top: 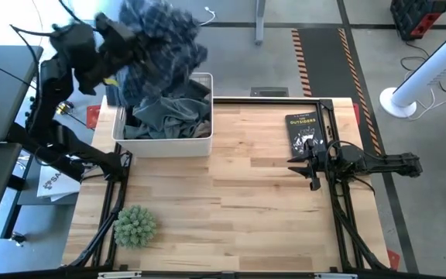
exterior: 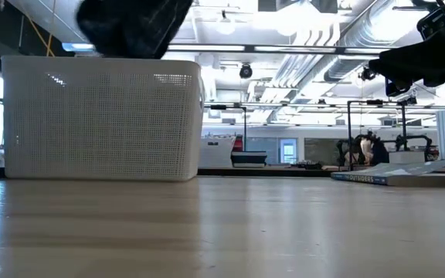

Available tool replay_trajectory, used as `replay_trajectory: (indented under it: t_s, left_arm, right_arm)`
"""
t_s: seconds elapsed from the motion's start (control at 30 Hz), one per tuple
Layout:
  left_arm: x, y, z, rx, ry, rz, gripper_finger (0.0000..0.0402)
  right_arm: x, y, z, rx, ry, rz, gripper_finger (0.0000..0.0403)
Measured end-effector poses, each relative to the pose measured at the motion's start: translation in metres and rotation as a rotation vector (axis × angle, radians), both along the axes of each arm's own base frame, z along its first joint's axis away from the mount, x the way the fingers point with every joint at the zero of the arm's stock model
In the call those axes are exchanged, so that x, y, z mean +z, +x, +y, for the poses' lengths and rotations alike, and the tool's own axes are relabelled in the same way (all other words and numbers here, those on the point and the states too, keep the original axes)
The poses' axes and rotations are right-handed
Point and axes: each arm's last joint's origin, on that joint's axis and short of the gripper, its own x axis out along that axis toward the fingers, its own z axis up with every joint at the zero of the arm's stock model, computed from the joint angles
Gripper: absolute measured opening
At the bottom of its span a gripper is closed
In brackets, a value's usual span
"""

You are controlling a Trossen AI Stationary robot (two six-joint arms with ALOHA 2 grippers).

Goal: Sort clothes
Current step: Put the blue long sleeve polo into the white laundry bin

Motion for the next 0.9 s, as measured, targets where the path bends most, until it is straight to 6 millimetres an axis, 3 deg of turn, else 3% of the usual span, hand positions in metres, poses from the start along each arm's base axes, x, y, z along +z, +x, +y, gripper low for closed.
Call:
replay_trajectory:
  t_s: [0.2,0.4,0.5,0.7,0.9]
  left_arm:
    - [-0.011,0.011,-0.001,-0.144,-0.252,-0.148,0.0034]
    - [-0.041,0.048,0.02,-0.112,-0.281,0.013,0.0033]
    - [-0.059,0.052,0.03,-0.062,-0.328,0.074,0.0033]
    - [-0.121,0.059,0.051,0.08,-0.441,0.359,0.0033]
    - [-0.176,0.049,0.067,0.132,-0.605,0.461,0.0033]
  right_arm:
    - [0.0,0.0,0.0,0.0,0.0,0.0,0.0112]
    - [0.0,0.0,0.0,0.0,0.0,0.0,0.0112]
    - [0.0,0.0,0.0,0.0,0.0,0.0,0.0112]
    - [0.0,0.0,0.0,0.0,0.0,0.0,0.0112]
    - [0.0,0.0,0.0,0.0,0.0,0.0,0.0112]
